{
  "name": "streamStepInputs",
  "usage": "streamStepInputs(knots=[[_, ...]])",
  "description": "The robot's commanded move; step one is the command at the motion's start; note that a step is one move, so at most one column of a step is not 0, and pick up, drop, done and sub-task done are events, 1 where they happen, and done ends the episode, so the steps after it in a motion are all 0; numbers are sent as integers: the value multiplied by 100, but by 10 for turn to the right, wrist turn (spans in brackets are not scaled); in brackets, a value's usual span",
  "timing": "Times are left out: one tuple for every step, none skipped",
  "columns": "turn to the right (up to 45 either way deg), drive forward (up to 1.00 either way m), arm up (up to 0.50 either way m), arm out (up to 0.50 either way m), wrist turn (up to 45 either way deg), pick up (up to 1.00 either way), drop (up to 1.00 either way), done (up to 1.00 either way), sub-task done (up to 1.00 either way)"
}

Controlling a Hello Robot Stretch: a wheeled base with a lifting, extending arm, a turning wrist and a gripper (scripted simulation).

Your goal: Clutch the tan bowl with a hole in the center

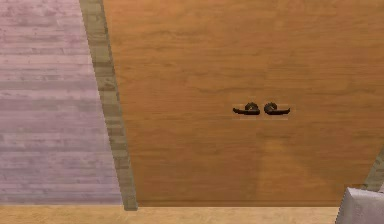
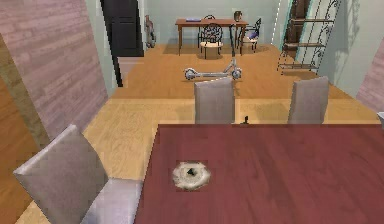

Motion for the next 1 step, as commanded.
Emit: streamStepInputs(knots=[[0,0,50,0,0,0,0,0,0]])
